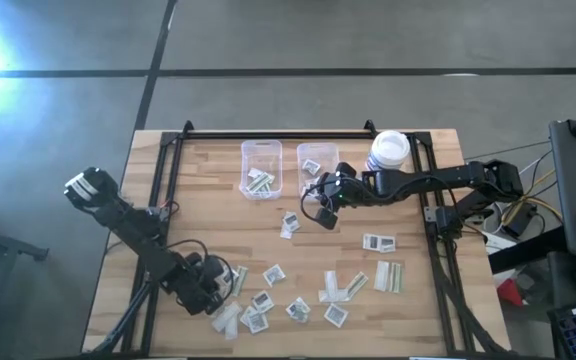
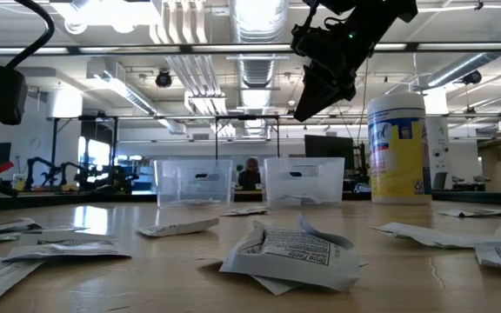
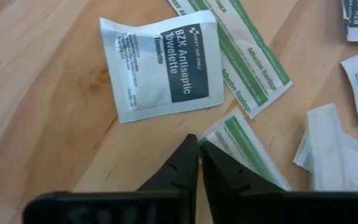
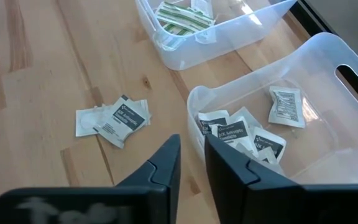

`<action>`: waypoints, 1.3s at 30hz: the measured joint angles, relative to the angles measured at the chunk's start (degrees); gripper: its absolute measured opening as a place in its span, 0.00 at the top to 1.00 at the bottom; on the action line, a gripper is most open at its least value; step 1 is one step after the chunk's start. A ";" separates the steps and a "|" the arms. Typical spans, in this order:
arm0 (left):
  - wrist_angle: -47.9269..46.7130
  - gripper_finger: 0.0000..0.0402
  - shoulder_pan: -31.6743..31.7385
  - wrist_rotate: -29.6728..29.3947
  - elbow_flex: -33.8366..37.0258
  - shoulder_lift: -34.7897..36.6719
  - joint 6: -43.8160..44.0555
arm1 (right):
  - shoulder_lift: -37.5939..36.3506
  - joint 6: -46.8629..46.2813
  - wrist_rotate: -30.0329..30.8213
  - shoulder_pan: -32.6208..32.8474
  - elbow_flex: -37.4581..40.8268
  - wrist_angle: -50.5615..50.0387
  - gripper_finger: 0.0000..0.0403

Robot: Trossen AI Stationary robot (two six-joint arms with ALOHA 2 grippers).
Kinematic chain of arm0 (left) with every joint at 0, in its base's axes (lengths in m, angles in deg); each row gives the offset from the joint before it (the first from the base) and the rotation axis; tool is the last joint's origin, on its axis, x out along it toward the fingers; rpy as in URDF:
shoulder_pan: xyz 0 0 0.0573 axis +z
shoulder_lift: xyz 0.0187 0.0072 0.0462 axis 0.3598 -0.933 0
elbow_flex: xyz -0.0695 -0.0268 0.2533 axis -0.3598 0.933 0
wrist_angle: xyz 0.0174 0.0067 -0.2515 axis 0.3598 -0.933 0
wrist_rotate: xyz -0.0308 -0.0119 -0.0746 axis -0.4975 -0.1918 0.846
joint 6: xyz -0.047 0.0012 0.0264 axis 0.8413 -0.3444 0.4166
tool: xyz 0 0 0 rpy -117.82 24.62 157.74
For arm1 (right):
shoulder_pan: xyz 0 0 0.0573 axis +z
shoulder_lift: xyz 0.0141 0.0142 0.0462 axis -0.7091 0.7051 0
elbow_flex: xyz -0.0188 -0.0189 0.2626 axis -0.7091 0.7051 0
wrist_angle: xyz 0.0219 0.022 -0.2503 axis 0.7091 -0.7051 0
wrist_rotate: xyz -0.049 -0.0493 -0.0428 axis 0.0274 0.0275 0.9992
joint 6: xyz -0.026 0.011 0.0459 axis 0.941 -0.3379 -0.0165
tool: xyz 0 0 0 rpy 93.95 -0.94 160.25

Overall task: Pick & Place First Aid Supplies
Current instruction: Put the green bandage pack into the left transparent bin

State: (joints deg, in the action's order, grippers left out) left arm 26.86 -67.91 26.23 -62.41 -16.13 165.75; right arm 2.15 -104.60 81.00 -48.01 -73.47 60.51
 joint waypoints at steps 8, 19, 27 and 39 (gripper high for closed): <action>0.37 1.00 0.02 -0.28 -0.16 4.49 -0.14 | 0.00 0.00 -0.02 -0.02 0.00 0.00 0.81; -0.59 1.00 0.04 -1.89 0.05 13.31 -4.53 | 0.00 0.00 -0.02 -0.02 0.00 -0.04 0.84; -0.74 1.00 0.39 -7.16 0.14 17.66 -6.83 | 0.00 -0.16 -0.03 -0.01 0.00 -0.04 0.82; -5.31 1.00 4.60 -23.19 0.16 25.78 -10.98 | 0.00 -2.62 -0.11 3.18 0.00 -0.30 0.82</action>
State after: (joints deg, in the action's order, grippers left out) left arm 21.55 -63.32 3.04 -62.24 9.65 154.77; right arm 2.15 -107.22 80.89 -44.83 -73.47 60.21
